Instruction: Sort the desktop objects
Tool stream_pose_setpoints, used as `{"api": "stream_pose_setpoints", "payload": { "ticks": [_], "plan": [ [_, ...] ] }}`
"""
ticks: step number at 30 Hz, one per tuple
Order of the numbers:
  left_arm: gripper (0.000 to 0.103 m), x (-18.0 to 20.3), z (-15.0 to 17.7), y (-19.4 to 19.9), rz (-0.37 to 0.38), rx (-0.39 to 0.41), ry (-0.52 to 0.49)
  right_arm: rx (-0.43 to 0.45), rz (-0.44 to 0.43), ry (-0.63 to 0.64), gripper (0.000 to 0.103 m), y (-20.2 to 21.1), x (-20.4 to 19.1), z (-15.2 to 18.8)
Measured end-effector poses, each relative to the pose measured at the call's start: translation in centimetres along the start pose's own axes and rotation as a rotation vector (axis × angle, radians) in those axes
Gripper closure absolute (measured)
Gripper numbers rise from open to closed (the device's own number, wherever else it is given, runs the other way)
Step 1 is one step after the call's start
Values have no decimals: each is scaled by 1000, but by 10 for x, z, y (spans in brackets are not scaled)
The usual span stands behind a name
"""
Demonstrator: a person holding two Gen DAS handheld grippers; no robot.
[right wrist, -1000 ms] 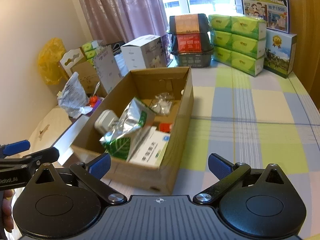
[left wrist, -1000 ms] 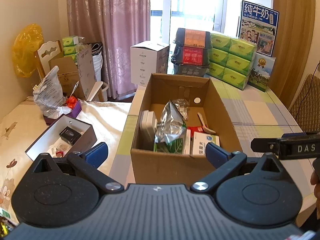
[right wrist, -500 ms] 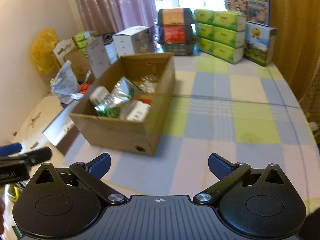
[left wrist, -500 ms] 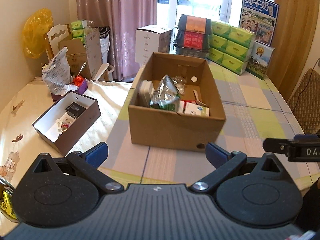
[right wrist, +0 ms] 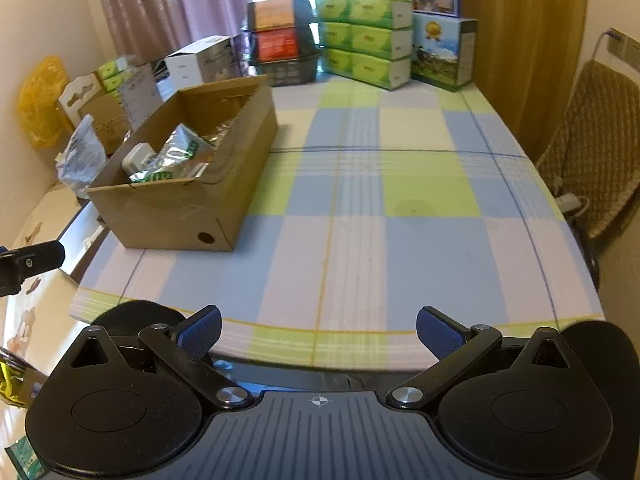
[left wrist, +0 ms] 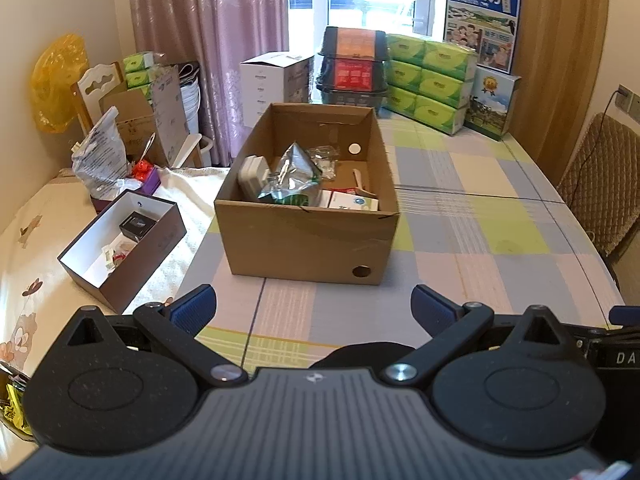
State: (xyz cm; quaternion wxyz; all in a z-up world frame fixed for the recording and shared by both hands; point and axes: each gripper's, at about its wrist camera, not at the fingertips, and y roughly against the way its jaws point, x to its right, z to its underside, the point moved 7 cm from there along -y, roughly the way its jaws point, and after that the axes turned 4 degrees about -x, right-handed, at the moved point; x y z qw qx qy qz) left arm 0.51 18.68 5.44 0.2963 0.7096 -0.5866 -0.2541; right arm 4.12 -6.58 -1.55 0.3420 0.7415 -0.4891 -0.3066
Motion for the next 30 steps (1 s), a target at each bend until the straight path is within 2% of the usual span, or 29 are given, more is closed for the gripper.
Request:
{"api": "stream_pose_setpoints", "payload": {
  "ticks": [11,30],
  "plan": [
    [1,15,8,4,3,-1,-34,41,7,-28,2,24,12,1],
    [1,12,8,10,-10,17,-33,83,-15,-2,2,35,-6,-10]
  ]
}}
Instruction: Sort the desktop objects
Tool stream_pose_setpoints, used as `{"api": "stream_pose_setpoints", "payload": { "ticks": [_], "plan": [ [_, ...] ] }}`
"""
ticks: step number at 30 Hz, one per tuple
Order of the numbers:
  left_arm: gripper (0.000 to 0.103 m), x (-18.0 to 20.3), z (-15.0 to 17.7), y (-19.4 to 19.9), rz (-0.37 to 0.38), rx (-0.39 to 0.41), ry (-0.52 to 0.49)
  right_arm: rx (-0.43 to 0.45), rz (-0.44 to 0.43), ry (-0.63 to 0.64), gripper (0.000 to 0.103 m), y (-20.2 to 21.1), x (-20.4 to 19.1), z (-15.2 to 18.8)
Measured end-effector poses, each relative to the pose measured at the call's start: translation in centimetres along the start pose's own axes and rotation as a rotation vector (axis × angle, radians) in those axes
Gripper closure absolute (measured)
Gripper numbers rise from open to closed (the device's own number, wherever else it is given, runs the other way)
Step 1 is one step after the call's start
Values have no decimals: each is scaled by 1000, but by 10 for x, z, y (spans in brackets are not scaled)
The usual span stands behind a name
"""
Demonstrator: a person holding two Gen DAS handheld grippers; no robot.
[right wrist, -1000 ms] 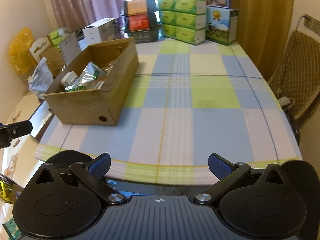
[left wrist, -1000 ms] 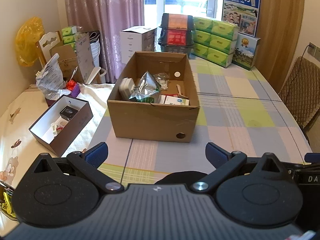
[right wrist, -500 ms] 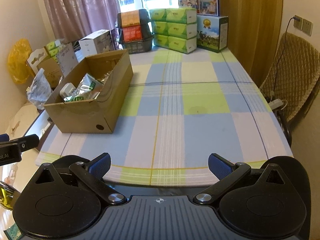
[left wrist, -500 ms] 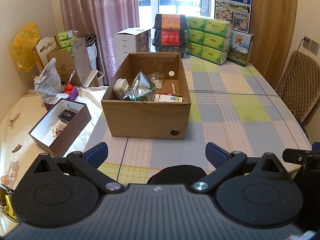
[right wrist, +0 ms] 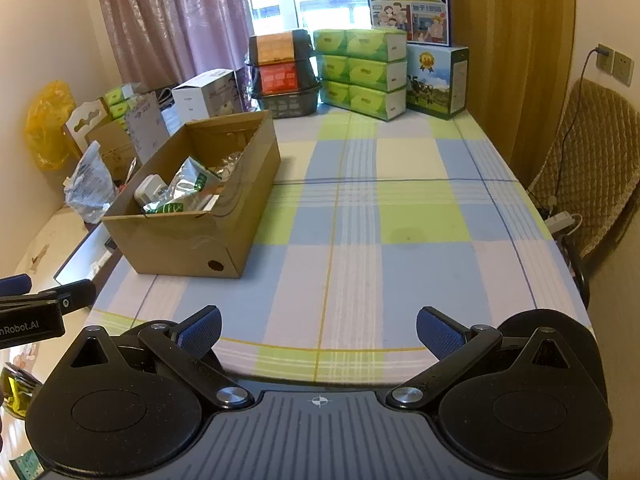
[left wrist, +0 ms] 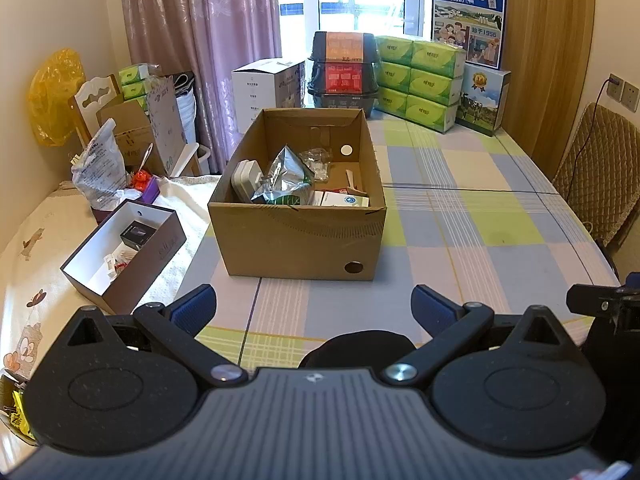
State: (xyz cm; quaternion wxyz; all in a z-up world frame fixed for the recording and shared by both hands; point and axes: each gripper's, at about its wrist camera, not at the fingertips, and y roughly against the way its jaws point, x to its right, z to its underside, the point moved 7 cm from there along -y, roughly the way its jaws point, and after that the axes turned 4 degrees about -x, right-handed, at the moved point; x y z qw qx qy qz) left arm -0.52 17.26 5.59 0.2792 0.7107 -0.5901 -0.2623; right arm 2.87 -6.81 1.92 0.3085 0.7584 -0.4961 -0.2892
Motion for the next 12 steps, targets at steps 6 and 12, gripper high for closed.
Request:
{"api": "stream_pose_setpoints", "payload": {
  "ticks": [6,12],
  "plan": [
    [1,-3,1,-1,-6,-1,8,-1,-6,14,2,-2,-3,0],
    [1,-1,0,0,7,23,16,-10,-7,14,2,-6,-3,1]
  ]
}}
